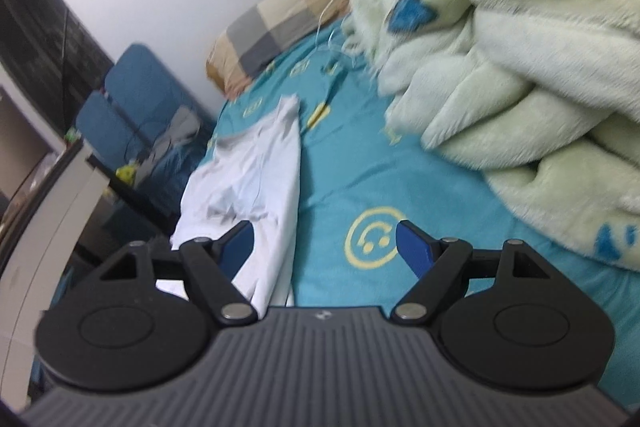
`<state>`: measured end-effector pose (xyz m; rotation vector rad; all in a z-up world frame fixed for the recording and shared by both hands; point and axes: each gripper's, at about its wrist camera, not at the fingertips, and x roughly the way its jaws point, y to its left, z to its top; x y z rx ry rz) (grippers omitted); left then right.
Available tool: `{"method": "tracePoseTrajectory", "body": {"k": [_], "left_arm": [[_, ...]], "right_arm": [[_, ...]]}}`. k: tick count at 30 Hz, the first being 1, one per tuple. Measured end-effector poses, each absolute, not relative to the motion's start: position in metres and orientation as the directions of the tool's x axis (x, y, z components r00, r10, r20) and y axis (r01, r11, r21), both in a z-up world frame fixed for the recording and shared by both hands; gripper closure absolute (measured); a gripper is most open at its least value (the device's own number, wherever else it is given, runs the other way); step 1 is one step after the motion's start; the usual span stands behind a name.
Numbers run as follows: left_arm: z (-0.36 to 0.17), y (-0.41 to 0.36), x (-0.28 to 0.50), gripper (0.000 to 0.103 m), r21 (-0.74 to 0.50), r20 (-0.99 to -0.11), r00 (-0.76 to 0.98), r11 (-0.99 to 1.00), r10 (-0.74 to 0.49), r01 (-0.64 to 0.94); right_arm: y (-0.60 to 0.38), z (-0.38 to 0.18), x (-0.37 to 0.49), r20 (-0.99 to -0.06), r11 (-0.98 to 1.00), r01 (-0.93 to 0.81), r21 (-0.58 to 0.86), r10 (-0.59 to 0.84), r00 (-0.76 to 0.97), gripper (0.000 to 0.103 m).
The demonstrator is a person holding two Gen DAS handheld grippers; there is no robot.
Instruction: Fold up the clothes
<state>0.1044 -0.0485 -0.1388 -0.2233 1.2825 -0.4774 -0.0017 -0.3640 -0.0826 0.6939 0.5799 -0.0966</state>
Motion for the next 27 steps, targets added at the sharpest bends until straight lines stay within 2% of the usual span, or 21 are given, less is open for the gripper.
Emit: {"method": "tracePoseTrajectory", "body": {"k": [3,5,7,11,13,15,17,18,19,21,23,27], "left_arm": [[-0.128,-0.046,0.104,0.078,-0.448,-0.837,0.239,0.868,-0.492,0.215],[-0.116,-0.041,0.102,0.062,-0.458,-0.814,0.286,0.862,-0.505,0.219],[-0.107,-0.034,0.101,0.058,-0.465,-0.793,0.331,0.859,-0.512,0.215],[-0.097,-0.020,0.102,0.058,-0.477,-0.769,0.383,0.859,-0.511,0.186],[-0.093,-0.015,0.103,0.058,-0.496,-0.754,0.400,0.851,-0.521,0.174],[-0.090,-0.009,0.104,0.058,-0.509,-0.741,0.418,0.846,-0.525,0.161],[-0.087,-0.002,0.104,0.058,-0.520,-0.730,0.434,0.841,-0.529,0.150],[-0.086,0.003,0.104,0.058,-0.525,-0.724,0.442,0.839,-0.529,0.144],[-0.084,0.008,0.103,0.058,-0.532,-0.717,0.451,0.835,-0.532,0.139],[-0.080,0.016,0.102,0.058,-0.553,-0.699,0.467,0.823,-0.542,0.128],[-0.075,0.023,0.100,0.058,-0.567,-0.682,0.481,0.814,-0.550,0.127],[-0.066,0.030,0.097,0.058,-0.559,-0.669,0.505,0.817,-0.545,0.141]], "right_arm": [[-0.353,-0.091,0.009,-0.570,0.776,0.227,0.588,0.198,0.798,0.023],[-0.339,-0.099,0.020,-0.616,0.793,0.198,0.577,0.263,0.742,0.023],[-0.323,-0.110,0.032,-0.671,0.803,0.181,0.568,0.325,0.666,0.024],[-0.304,-0.136,0.052,-0.735,0.770,0.226,0.597,0.411,0.540,0.023],[-0.296,-0.148,0.061,-0.750,0.744,0.259,0.615,0.452,0.483,0.023],[-0.290,-0.155,0.063,-0.722,0.704,0.258,0.662,0.506,0.472,0.024],[-0.276,-0.147,0.060,-0.737,0.752,0.219,0.622,0.468,0.488,0.052],[-0.269,-0.140,0.058,-0.747,0.789,0.189,0.585,0.434,0.503,0.077],[-0.259,-0.128,0.053,-0.745,0.832,0.124,0.541,0.406,0.529,0.089],[-0.238,-0.104,0.042,-0.733,0.902,-0.006,0.432,0.355,0.581,0.092],[-0.203,-0.085,0.026,-0.740,0.949,-0.183,0.257,0.315,0.594,0.093],[-0.136,-0.089,-0.006,-0.806,0.892,-0.450,0.047,0.300,0.510,0.094]]}}
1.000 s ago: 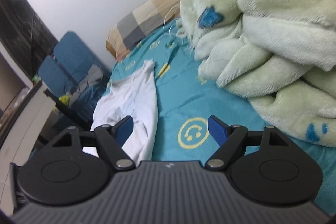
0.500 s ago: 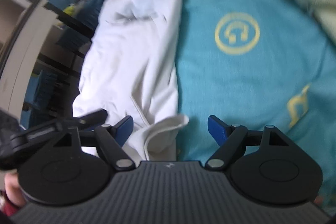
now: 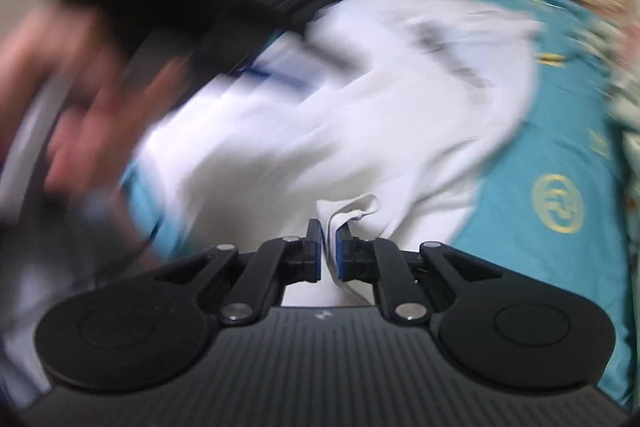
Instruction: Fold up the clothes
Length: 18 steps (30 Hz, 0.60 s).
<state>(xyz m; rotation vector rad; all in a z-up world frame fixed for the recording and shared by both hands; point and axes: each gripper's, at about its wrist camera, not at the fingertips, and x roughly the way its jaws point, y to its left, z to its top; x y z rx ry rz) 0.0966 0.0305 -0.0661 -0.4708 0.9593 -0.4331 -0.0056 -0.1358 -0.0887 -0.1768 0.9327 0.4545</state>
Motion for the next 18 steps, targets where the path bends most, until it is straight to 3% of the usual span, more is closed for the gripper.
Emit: {"method": "tracePoseTrajectory", "body": {"k": [4,8,9,10,12,15,18], "left_arm": [[-0.067,0.032,0.095,0.058,-0.530,-0.682,0.510,0.835,-0.524,0.149],[-0.070,0.031,0.104,0.052,-0.526,-0.685,0.510,0.838,-0.520,0.148],[-0.070,0.030,0.107,0.051,-0.522,-0.684,0.513,0.839,-0.518,0.151],[-0.070,0.028,0.110,0.048,-0.519,-0.683,0.516,0.841,-0.517,0.155],[-0.069,0.023,0.119,0.045,-0.513,-0.679,0.524,0.843,-0.514,0.162],[-0.073,0.007,0.139,0.042,-0.504,-0.676,0.533,0.847,-0.509,0.169],[-0.084,-0.013,0.163,0.041,-0.515,-0.682,0.527,0.844,-0.508,0.147]], "right_arm": [[-0.102,-0.113,-0.025,-0.864,0.818,-0.559,-0.138,0.177,0.472,0.094],[-0.116,-0.094,-0.027,-0.871,0.812,-0.581,-0.052,0.248,0.424,0.089],[-0.121,-0.087,-0.027,-0.868,0.810,-0.587,-0.003,0.290,0.404,0.079],[-0.129,-0.078,-0.028,-0.858,0.812,-0.583,0.034,0.322,0.399,0.058],[-0.146,-0.061,-0.026,-0.822,0.825,-0.561,0.071,0.367,0.435,0.033],[-0.178,-0.038,-0.011,-0.753,0.858,-0.497,0.129,0.411,0.514,0.033],[-0.219,-0.031,0.031,-0.676,0.928,-0.324,0.182,0.357,0.644,0.033]]}}
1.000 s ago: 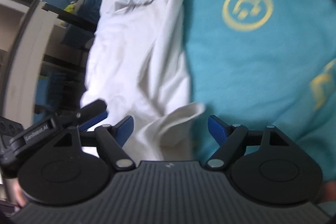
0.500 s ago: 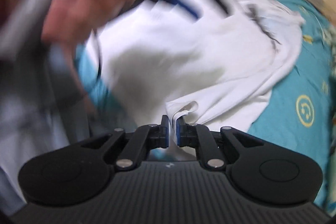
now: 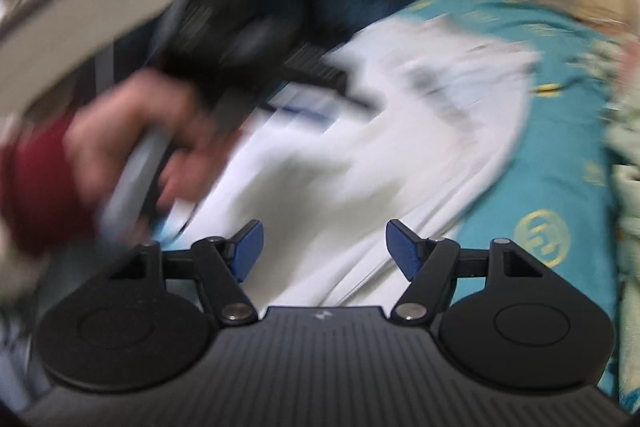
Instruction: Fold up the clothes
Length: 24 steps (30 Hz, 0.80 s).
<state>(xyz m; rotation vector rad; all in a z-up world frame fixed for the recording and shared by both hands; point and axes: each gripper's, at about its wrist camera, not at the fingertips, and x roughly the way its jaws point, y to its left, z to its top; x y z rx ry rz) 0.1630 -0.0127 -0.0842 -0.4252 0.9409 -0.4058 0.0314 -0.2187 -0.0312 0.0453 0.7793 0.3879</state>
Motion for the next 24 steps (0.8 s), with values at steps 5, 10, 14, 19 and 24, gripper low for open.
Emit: {"method": "tracePoseTrajectory", "body": {"k": [5,10,14,19,24], "left_arm": [[-0.112,-0.057,0.204,0.041,-0.504,-0.698,0.525,0.855,-0.487,0.123],[-0.146,-0.094,0.247,0.041,-0.498,-0.700,0.542,0.862,-0.465,0.097],[-0.159,-0.110,0.275,0.064,-0.472,-0.689,0.572,0.875,-0.445,0.112],[-0.150,-0.117,0.294,0.096,-0.279,-0.689,0.641,0.940,-0.338,0.195],[-0.149,-0.112,0.307,0.094,-0.159,-0.708,0.659,0.966,-0.254,0.202]], "right_arm": [[-0.301,-0.076,0.094,-0.613,0.916,0.105,0.388,0.171,0.771,0.033],[-0.324,-0.106,0.107,-0.650,0.929,0.210,0.306,0.043,0.758,0.032],[-0.334,-0.116,0.118,-0.634,0.901,0.231,0.367,0.061,0.771,0.032],[-0.333,-0.123,0.127,-0.639,0.902,0.221,0.371,0.076,0.765,0.032],[-0.334,-0.128,0.133,-0.644,0.903,0.221,0.368,0.076,0.762,0.032]]}}
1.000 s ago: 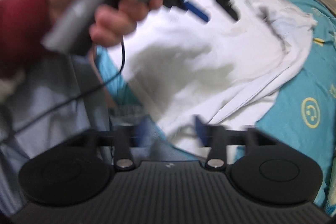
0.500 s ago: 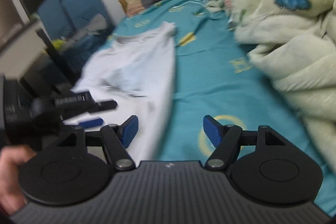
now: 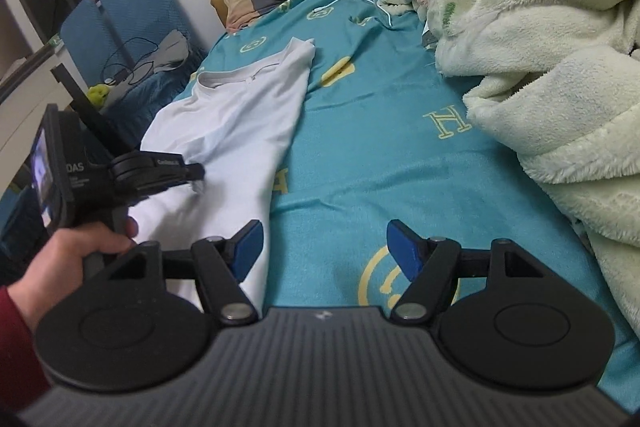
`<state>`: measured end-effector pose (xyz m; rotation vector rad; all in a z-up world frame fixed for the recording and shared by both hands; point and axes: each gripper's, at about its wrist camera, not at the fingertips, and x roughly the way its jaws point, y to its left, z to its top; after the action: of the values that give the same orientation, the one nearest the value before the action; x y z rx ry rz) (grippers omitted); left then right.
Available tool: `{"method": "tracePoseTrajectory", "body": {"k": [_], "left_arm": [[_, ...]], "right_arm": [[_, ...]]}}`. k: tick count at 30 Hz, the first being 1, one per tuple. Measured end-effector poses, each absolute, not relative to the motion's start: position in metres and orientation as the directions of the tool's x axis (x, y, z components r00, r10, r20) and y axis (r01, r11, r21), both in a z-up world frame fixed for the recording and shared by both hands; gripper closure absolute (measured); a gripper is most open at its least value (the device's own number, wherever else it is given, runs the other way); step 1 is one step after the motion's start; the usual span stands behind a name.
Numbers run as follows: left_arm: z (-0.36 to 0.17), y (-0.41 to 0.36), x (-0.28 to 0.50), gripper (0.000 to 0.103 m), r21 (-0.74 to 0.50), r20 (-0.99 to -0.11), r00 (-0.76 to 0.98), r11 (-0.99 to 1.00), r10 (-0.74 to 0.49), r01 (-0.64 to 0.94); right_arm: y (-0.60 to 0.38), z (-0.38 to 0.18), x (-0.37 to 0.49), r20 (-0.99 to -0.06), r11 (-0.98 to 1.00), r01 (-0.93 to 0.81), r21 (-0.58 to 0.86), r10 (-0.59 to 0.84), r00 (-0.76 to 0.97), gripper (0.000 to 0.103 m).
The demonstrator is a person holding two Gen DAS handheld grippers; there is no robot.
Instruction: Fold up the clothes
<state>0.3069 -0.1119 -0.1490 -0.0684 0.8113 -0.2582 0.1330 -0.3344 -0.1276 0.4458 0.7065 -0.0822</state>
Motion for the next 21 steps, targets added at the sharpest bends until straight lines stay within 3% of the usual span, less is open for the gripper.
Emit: {"method": "tracePoseTrajectory", "body": {"k": [5,13,18,21], "left_arm": [[-0.141,-0.095,0.280,0.068,-0.173,-0.734,0.619,0.959,-0.279,0.227],[-0.117,-0.056,0.177,0.062,-0.219,-0.815,0.477,0.937,-0.328,0.271],[-0.074,-0.046,0.126,0.056,-0.187,-0.764,0.558,0.939,-0.324,0.290],[-0.047,-0.039,0.097,0.041,-0.146,-0.704,0.644,0.949,-0.299,0.281]], "right_arm": [[-0.335,-0.128,0.135,-0.650,0.903,0.224,0.367,0.076,0.756,0.032],[-0.328,-0.119,0.124,-0.630,0.908,0.197,0.370,0.090,0.771,0.032],[-0.313,-0.108,0.110,-0.606,0.923,0.144,0.357,0.112,0.787,0.032],[-0.302,-0.098,0.096,-0.576,0.929,0.094,0.357,0.140,0.805,0.032]]}}
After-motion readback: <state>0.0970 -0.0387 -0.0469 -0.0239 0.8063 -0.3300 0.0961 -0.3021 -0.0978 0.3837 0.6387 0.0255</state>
